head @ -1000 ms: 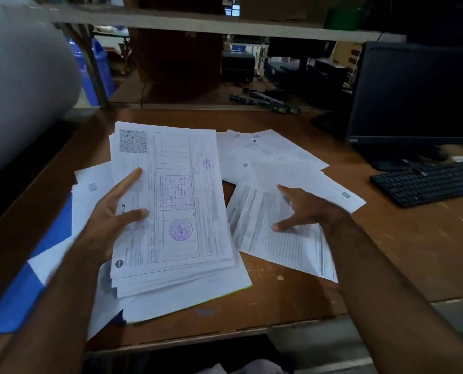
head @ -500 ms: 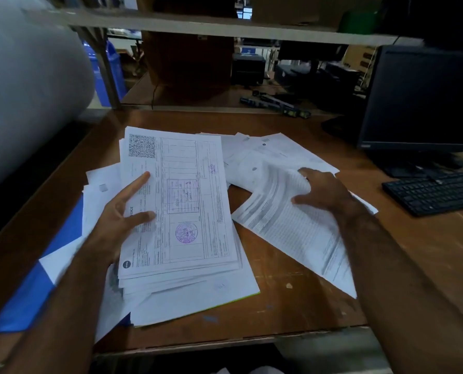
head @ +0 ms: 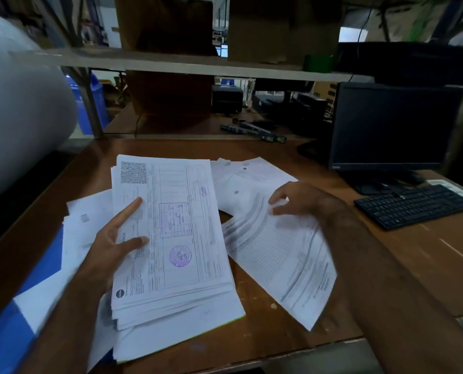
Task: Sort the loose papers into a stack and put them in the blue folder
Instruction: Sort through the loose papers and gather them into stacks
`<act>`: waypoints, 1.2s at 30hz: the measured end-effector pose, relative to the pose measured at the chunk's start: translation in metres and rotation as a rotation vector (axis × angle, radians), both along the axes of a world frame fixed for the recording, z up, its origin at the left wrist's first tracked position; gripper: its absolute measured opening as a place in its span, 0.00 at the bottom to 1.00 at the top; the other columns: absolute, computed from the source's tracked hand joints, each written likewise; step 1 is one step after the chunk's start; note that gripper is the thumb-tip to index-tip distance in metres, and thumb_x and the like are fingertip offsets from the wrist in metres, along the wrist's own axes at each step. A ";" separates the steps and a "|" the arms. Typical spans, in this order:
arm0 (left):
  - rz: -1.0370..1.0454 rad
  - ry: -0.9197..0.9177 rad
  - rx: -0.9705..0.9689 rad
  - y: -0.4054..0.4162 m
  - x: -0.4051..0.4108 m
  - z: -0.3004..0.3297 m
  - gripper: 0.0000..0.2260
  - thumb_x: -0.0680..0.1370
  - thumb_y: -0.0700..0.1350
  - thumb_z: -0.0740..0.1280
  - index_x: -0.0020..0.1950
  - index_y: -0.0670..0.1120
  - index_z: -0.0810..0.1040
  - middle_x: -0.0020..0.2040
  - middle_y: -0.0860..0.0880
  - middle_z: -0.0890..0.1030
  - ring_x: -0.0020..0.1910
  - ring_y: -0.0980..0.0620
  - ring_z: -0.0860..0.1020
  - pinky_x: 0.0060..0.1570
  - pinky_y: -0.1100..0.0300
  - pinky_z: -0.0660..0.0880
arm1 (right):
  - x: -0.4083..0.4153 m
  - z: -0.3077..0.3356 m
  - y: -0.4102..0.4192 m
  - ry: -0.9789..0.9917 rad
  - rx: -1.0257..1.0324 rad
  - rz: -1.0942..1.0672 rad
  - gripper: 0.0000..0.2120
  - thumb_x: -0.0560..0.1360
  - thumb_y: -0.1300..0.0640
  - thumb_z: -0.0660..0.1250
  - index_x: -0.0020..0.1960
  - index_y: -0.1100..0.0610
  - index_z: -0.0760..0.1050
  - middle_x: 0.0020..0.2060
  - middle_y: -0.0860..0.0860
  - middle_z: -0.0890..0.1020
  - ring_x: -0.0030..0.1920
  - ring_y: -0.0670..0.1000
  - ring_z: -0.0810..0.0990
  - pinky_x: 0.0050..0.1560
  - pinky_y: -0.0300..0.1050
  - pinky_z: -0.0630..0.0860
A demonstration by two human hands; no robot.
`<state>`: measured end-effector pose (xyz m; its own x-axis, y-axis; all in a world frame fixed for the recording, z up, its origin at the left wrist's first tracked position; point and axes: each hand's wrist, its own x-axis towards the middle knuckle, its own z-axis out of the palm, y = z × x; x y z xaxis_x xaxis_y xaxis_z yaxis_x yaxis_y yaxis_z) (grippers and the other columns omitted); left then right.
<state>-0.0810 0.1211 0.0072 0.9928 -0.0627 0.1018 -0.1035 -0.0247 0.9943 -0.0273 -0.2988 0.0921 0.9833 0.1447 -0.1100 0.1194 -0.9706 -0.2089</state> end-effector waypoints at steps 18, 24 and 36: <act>0.001 0.020 0.025 0.005 0.002 -0.001 0.30 0.74 0.41 0.77 0.72 0.62 0.74 0.67 0.55 0.80 0.58 0.45 0.83 0.49 0.48 0.84 | -0.033 0.028 0.012 -0.473 0.562 -0.008 0.24 0.79 0.59 0.70 0.73 0.45 0.74 0.67 0.38 0.75 0.68 0.37 0.72 0.70 0.38 0.69; 0.045 0.028 0.019 -0.003 0.009 0.002 0.29 0.76 0.36 0.73 0.70 0.63 0.76 0.68 0.54 0.79 0.63 0.46 0.79 0.62 0.39 0.78 | -0.057 0.046 0.030 -0.342 1.323 0.068 0.38 0.73 0.62 0.76 0.79 0.49 0.66 0.69 0.43 0.77 0.65 0.47 0.80 0.59 0.48 0.81; -0.061 -0.045 -0.056 -0.025 -0.009 0.034 0.34 0.72 0.43 0.79 0.74 0.64 0.72 0.69 0.60 0.78 0.68 0.51 0.77 0.64 0.48 0.78 | -0.045 -0.057 0.098 -0.171 1.015 0.035 0.43 0.71 0.43 0.78 0.79 0.38 0.60 0.74 0.39 0.70 0.71 0.40 0.72 0.70 0.40 0.73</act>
